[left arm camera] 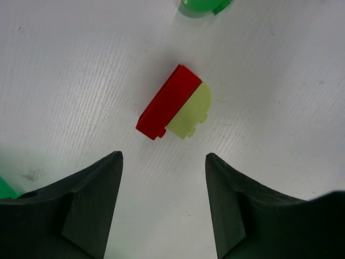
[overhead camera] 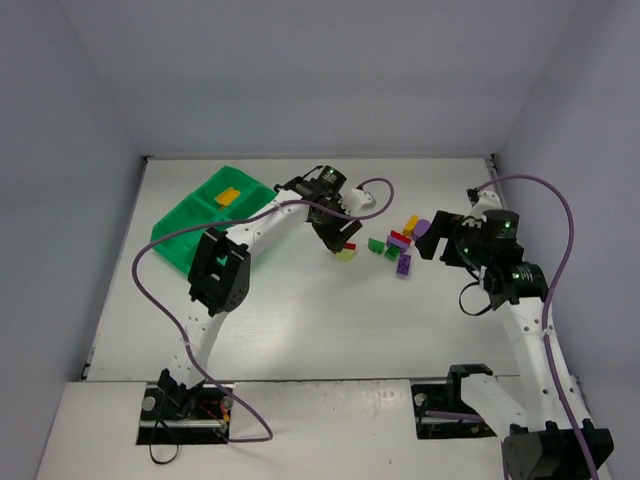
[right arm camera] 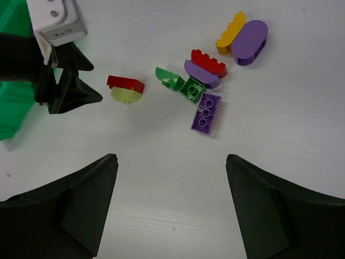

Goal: Sort the legos into containers by color

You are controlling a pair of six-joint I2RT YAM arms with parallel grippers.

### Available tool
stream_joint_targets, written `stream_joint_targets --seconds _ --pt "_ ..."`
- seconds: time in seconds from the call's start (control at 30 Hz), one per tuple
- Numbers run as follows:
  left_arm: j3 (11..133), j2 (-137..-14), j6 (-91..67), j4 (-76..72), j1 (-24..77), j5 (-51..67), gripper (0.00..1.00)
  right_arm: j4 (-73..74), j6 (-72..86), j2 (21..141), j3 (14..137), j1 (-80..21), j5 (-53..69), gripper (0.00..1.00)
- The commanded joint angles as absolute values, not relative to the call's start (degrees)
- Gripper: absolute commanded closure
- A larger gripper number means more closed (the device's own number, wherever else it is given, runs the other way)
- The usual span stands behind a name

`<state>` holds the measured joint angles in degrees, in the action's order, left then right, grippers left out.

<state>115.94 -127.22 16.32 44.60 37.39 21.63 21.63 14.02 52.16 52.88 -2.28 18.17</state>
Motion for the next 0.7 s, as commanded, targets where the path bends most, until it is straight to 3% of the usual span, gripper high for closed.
stream_joint_targets --seconds 0.0,0.67 --pt "119.2 -124.4 18.9 43.5 37.2 21.3 0.43 18.4 15.5 51.4 52.3 -2.3 20.0 0.22" --pt "117.9 -127.7 39.8 47.5 36.7 19.9 0.44 18.5 15.8 52.2 52.2 -2.3 21.0 0.22"
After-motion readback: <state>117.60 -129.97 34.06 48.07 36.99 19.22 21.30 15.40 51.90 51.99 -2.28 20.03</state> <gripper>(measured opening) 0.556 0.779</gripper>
